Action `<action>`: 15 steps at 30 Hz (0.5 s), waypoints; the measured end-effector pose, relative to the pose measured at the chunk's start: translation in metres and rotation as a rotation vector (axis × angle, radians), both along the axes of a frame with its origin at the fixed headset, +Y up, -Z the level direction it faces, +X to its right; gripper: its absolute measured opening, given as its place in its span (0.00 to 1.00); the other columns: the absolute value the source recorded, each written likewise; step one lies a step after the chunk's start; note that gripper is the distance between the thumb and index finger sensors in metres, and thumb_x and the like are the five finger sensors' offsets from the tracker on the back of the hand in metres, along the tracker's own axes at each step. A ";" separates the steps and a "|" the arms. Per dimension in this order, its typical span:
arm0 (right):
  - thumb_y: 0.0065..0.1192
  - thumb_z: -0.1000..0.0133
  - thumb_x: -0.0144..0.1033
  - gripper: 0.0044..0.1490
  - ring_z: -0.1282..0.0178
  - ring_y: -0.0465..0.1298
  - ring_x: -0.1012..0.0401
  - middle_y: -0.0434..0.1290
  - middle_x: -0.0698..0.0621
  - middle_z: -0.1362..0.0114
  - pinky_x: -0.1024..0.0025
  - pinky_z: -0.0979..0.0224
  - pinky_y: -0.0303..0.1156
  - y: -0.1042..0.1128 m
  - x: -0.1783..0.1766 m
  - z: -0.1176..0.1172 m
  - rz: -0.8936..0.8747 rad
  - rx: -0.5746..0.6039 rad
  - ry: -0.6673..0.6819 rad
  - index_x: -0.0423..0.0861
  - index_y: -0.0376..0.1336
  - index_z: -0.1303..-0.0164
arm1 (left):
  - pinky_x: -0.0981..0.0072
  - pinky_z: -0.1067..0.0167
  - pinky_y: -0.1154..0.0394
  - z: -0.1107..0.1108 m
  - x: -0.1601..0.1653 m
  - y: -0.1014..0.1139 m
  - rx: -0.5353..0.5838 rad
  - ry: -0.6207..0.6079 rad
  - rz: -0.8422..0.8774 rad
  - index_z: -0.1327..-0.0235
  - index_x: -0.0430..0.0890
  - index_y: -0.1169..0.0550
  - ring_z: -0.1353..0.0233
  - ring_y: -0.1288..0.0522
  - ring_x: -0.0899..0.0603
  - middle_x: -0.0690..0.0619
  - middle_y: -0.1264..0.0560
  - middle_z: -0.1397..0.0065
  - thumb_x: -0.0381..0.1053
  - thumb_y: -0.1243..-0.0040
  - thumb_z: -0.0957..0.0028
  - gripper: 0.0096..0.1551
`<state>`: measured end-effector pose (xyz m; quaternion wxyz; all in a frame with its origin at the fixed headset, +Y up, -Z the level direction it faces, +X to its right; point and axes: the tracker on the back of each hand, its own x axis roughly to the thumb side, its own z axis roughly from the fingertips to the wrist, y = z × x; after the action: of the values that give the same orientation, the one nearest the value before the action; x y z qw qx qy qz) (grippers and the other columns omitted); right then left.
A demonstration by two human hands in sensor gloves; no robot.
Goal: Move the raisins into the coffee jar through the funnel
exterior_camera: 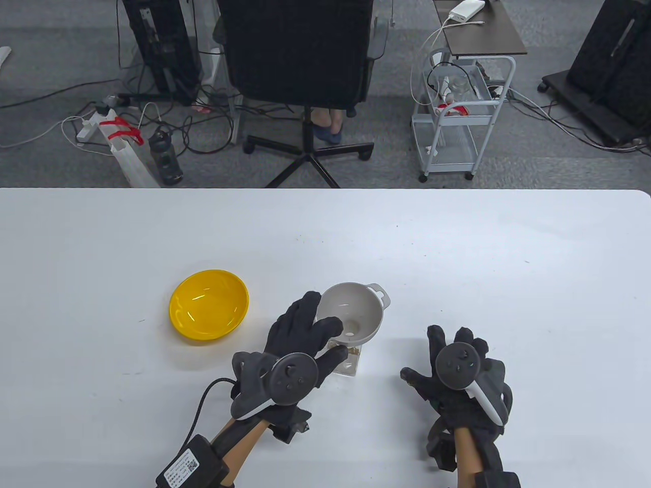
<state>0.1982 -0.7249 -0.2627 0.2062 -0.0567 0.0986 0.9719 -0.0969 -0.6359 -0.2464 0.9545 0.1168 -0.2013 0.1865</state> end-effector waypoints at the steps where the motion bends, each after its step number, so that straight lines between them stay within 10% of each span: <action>1: 0.59 0.40 0.66 0.62 0.18 0.30 0.27 0.24 0.28 0.15 0.19 0.24 0.38 0.000 0.000 0.000 -0.001 -0.001 -0.001 0.52 0.30 0.12 | 0.37 0.20 0.40 0.002 -0.004 0.006 0.011 0.001 0.017 0.24 0.60 0.33 0.12 0.40 0.31 0.38 0.44 0.07 0.64 0.41 0.34 0.28; 8: 0.59 0.40 0.66 0.62 0.18 0.30 0.27 0.25 0.28 0.15 0.19 0.24 0.39 0.000 0.000 0.000 -0.001 0.003 -0.003 0.52 0.31 0.12 | 0.36 0.21 0.40 0.011 -0.051 0.043 0.097 0.096 0.069 0.24 0.58 0.32 0.13 0.39 0.30 0.36 0.43 0.08 0.63 0.40 0.34 0.28; 15: 0.59 0.40 0.66 0.62 0.18 0.30 0.27 0.25 0.28 0.15 0.19 0.24 0.39 0.000 0.001 0.000 0.008 -0.001 -0.006 0.52 0.31 0.12 | 0.35 0.21 0.40 0.003 -0.105 0.035 0.070 0.278 -0.042 0.24 0.58 0.31 0.13 0.40 0.29 0.36 0.43 0.08 0.62 0.39 0.35 0.28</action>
<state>0.1988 -0.7254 -0.2623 0.2025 -0.0601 0.0981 0.9725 -0.2022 -0.6010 -0.2429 0.9722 0.1707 -0.0759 0.1415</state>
